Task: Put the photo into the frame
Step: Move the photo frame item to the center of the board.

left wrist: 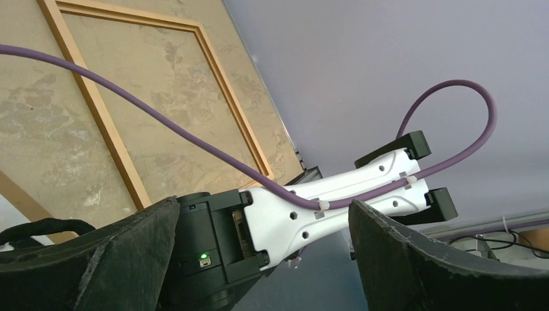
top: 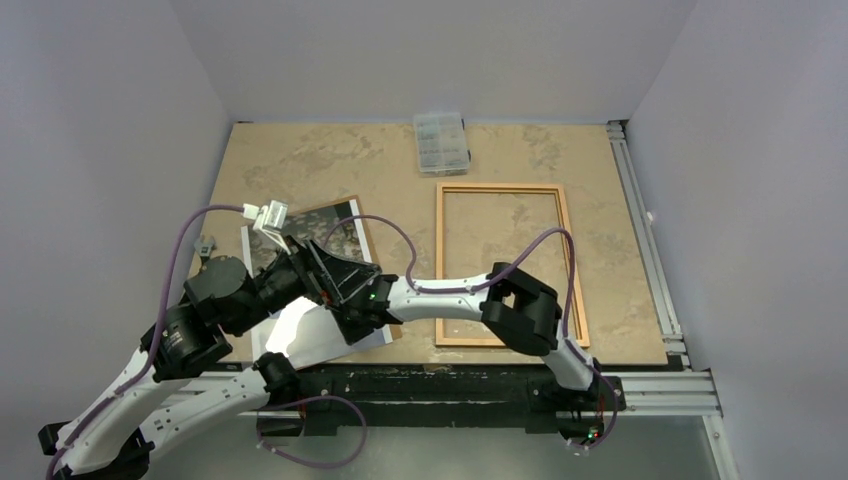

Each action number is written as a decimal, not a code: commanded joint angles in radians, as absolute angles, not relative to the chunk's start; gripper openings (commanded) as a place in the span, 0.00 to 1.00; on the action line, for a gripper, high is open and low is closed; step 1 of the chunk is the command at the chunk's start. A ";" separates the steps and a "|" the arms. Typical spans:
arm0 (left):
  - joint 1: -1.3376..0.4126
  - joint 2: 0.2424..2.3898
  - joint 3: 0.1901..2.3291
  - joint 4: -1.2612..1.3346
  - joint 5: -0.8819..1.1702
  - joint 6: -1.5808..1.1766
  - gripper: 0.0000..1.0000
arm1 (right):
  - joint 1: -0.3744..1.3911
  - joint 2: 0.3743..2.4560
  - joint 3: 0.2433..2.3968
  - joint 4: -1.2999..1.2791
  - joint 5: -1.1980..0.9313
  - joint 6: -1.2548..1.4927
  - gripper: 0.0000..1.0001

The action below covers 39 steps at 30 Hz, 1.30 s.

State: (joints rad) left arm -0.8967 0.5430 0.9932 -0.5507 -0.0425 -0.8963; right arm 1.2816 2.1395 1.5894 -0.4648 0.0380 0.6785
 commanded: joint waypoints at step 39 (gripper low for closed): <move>-0.824 0.896 1.162 -1.152 -0.365 -1.012 0.99 | 1.065 1.779 1.304 -0.509 -0.018 0.583 0.00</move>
